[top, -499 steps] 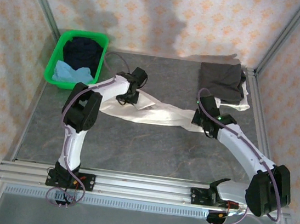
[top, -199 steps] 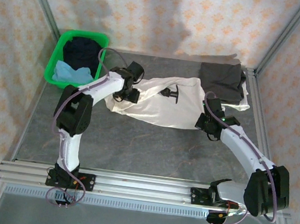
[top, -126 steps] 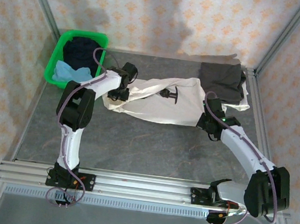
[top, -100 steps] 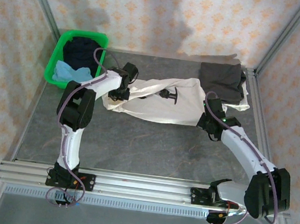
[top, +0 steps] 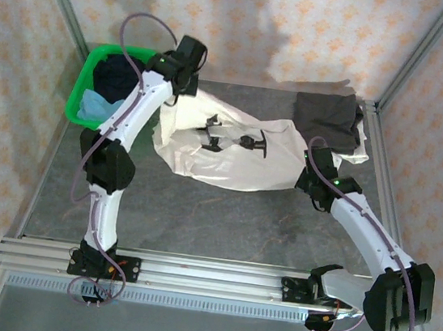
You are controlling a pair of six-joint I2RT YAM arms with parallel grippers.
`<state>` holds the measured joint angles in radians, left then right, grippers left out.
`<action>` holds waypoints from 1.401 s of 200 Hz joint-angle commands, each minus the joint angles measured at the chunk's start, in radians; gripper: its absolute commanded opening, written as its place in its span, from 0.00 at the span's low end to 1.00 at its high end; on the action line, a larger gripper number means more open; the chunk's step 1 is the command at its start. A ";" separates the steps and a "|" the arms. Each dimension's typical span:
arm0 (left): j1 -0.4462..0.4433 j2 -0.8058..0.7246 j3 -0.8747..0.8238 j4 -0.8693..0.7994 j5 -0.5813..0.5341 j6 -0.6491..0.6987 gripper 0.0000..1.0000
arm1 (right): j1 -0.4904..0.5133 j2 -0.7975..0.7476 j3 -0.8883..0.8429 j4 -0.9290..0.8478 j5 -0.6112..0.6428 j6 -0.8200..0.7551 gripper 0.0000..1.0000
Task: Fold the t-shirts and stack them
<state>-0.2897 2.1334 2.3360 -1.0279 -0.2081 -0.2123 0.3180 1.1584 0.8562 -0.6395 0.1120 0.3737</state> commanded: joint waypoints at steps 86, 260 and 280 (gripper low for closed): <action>-0.050 -0.141 -0.387 0.090 -0.041 -0.014 0.67 | 0.001 -0.016 -0.012 0.009 -0.081 -0.004 0.00; -0.089 0.088 -0.560 0.189 0.071 -0.108 0.32 | 0.001 0.021 0.000 0.031 -0.059 -0.031 0.00; -0.087 0.045 -0.576 0.189 0.079 -0.096 0.18 | 0.002 0.020 0.000 0.029 -0.052 -0.031 0.00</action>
<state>-0.3771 2.2150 1.7607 -0.8284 -0.1364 -0.3092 0.3180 1.1725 0.8471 -0.6113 0.0269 0.3546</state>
